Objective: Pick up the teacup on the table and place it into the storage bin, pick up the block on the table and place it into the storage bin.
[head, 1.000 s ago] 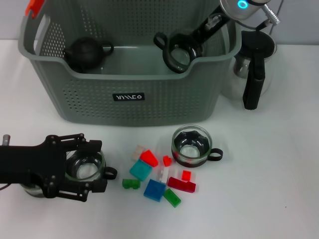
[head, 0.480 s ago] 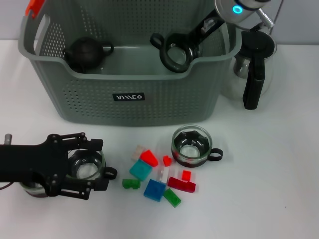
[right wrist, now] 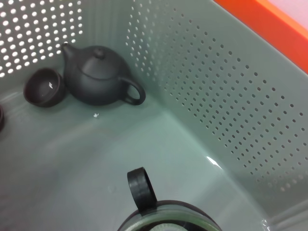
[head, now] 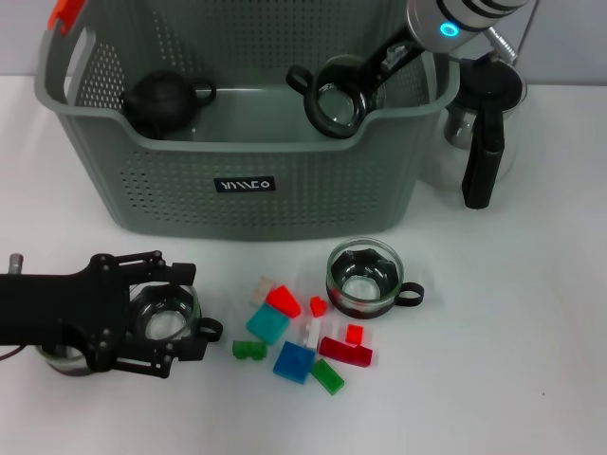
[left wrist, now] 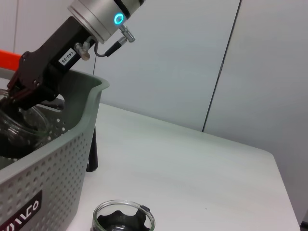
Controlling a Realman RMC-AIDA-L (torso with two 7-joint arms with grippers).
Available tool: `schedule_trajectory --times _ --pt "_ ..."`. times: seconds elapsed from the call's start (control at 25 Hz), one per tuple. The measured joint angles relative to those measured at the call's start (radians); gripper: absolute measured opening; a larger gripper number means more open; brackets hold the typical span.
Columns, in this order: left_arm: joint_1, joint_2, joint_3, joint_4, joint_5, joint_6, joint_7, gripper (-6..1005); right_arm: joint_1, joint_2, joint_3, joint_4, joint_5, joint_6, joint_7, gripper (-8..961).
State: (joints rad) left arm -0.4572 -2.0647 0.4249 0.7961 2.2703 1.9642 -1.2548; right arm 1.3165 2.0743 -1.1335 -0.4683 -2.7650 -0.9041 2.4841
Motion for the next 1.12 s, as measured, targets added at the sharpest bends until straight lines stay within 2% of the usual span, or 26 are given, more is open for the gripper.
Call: schedule_trajectory --times 0.8,1.0,1.12 --pt "0.002 0.000 0.000 -0.002 0.000 -0.004 0.000 934 -0.001 0.006 0.003 -0.016 0.001 -0.030 0.008 90" --pt "0.007 -0.001 0.000 -0.002 0.000 -0.004 0.000 934 -0.007 0.007 0.006 -0.044 0.001 -0.034 0.008 302" --pt "0.008 -0.001 -0.005 -0.002 0.000 -0.005 0.000 934 -0.010 0.008 0.006 -0.060 0.001 -0.034 0.009 337"
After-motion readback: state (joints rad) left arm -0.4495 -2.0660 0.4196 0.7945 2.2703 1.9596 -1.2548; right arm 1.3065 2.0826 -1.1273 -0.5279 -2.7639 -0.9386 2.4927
